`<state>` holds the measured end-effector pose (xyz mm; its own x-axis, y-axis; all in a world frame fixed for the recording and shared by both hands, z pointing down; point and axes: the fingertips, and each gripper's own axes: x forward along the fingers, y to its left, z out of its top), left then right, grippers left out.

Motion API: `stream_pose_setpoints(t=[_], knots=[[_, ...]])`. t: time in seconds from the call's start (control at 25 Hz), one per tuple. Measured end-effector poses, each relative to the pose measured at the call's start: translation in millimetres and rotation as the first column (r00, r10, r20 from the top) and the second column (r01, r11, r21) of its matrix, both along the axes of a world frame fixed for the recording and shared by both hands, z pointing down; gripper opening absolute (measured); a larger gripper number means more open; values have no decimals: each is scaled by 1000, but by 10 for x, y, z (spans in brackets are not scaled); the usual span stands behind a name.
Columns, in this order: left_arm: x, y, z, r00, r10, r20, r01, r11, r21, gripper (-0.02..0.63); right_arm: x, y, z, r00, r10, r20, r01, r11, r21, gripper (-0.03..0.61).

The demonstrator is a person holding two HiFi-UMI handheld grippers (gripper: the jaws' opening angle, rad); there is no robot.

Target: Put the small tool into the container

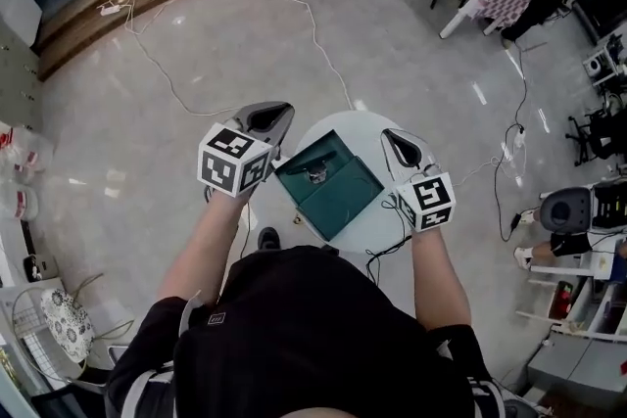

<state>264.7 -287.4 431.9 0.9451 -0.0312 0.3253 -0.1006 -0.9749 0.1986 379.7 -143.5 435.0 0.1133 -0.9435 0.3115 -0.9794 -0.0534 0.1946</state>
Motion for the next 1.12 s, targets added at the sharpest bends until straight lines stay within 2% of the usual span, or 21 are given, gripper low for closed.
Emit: stream_pose_setpoints(t=[0.16, 0.36, 0.48, 0.72, 0.96, 1.12], knots=[[154, 15, -240, 1000, -2, -17, 3, 999, 40, 20, 106, 341, -454, 974, 27, 224, -57, 990, 129, 11], [297, -15, -449, 999, -16, -32, 18, 997, 70, 20, 306, 636, -853, 935, 20, 354, -127, 951, 283, 11], [325, 40, -555, 999, -22, -48, 26, 997, 79, 20, 380, 787, -1077, 937, 0, 350, -127, 932, 340, 11], [402, 216, -734, 995, -33, -95, 41, 996, 79, 20, 591, 1107, -1497, 961, 79, 264, -193, 875, 444, 9], [429, 319, -714, 995, -34, -90, 42, 995, 86, 20, 561, 1155, -1427, 969, 81, 233, -177, 888, 424, 8], [425, 328, -681, 996, -37, -81, 44, 996, 81, 20, 586, 1128, -1353, 964, 101, 247, -200, 887, 417, 8]])
